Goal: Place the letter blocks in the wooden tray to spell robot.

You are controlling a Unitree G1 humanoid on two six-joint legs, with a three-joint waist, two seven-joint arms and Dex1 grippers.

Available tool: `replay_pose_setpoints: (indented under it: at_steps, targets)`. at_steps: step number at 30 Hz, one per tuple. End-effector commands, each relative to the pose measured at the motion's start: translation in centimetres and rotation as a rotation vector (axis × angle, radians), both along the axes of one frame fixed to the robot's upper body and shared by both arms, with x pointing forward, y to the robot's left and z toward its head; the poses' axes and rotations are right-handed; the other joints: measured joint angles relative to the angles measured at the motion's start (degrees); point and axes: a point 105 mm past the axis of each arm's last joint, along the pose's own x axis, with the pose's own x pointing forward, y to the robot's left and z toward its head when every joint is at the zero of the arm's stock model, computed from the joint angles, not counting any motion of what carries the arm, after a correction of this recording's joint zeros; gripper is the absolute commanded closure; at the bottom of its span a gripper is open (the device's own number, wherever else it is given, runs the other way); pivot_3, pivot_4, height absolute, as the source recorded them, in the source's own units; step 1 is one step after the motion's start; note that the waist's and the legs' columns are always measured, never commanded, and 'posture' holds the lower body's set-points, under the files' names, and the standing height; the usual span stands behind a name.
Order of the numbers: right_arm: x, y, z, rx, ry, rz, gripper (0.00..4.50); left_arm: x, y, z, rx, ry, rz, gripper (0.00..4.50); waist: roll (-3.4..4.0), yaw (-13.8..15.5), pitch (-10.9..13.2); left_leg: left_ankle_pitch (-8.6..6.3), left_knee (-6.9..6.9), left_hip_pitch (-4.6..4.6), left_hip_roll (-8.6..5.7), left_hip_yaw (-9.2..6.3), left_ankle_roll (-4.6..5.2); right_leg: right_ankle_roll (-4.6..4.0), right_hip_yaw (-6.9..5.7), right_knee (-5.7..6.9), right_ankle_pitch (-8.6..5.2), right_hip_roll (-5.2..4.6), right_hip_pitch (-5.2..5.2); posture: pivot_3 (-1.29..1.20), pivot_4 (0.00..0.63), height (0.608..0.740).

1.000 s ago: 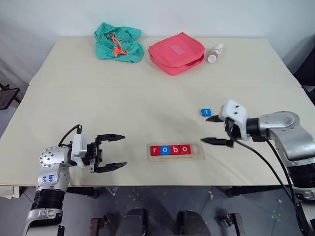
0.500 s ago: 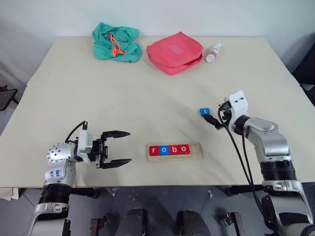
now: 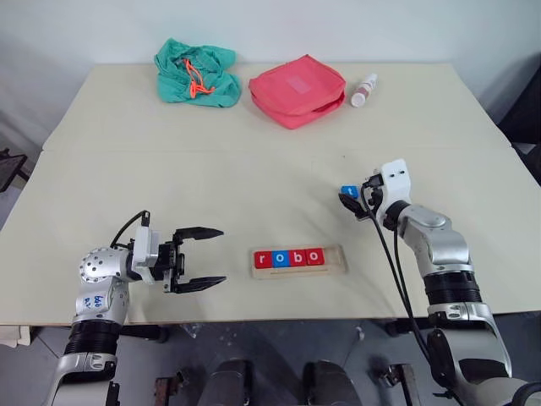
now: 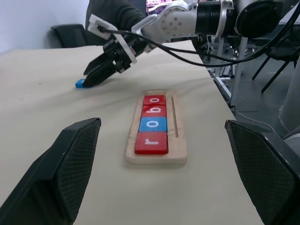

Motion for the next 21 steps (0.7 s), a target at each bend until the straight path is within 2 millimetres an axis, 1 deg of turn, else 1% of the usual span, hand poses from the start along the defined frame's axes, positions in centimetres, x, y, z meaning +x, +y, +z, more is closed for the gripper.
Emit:
replay_pose_setpoints:
  at_steps: [1,11,14,16,17,18,21]
  targets:
    - [0.0,0.3,1.2,0.012,-0.054,-0.018,0.03,-0.3,0.2,0.4,0.001,-0.026,0.006,0.00,0.00,-0.1,0.0,0.00,-0.01,0.00,0.00,0.01,0.00,0.00,0.00,0.01,0.00,0.00,-0.02,0.00,0.150,0.740]
    - [0.2,1.1,0.0,0.014,-0.034,-0.065,0.03,-0.2,0.0,0.3,-0.004,-0.033,0.007,0.00,0.01,-0.1,0.0,0.00,0.00,0.01,0.00,0.00,0.00,0.00,0.03,0.04,0.00,0.01,-0.02,0.00,0.150,0.740]
    - [0.2,1.0,-0.2,0.027,-0.025,-0.085,0.59,-0.1,0.0,0.3,-0.004,-0.035,0.009,0.00,0.01,-0.1,0.0,0.00,0.00,0.03,0.01,0.00,0.00,0.00,0.04,0.05,0.00,0.01,-0.02,0.00,0.150,0.740]
    - [0.1,1.3,-0.2,0.027,-0.024,-0.078,1.21,-0.1,0.1,0.3,-0.004,-0.035,0.012,0.00,0.01,-0.1,0.0,0.00,0.00,0.03,0.00,0.00,0.00,0.00,0.05,0.07,0.00,0.01,-0.02,0.00,0.150,0.740]
    - [0.0,1.5,-0.2,0.025,-0.029,-0.073,1.59,-0.1,0.1,0.2,-0.005,-0.036,0.014,0.00,0.01,-0.1,0.0,0.00,0.00,0.03,0.00,0.00,0.00,0.00,0.05,0.08,0.00,0.01,-0.02,0.00,0.150,0.740]
    - [-0.1,1.5,-0.1,0.023,-0.033,-0.070,1.85,-0.1,0.1,0.2,-0.005,-0.036,0.015,0.00,0.01,-0.1,0.0,0.00,0.00,0.03,0.00,0.00,0.00,0.00,0.06,0.08,0.00,0.01,-0.02,0.00,0.150,0.740]
    - [-0.3,1.4,0.4,0.023,-0.048,-0.071,2.96,0.0,0.1,0.2,-0.005,-0.037,0.016,0.00,0.01,0.0,0.0,0.00,0.00,0.03,-0.02,-0.03,0.00,0.00,0.07,0.10,0.00,0.00,-0.02,0.00,0.150,0.740]
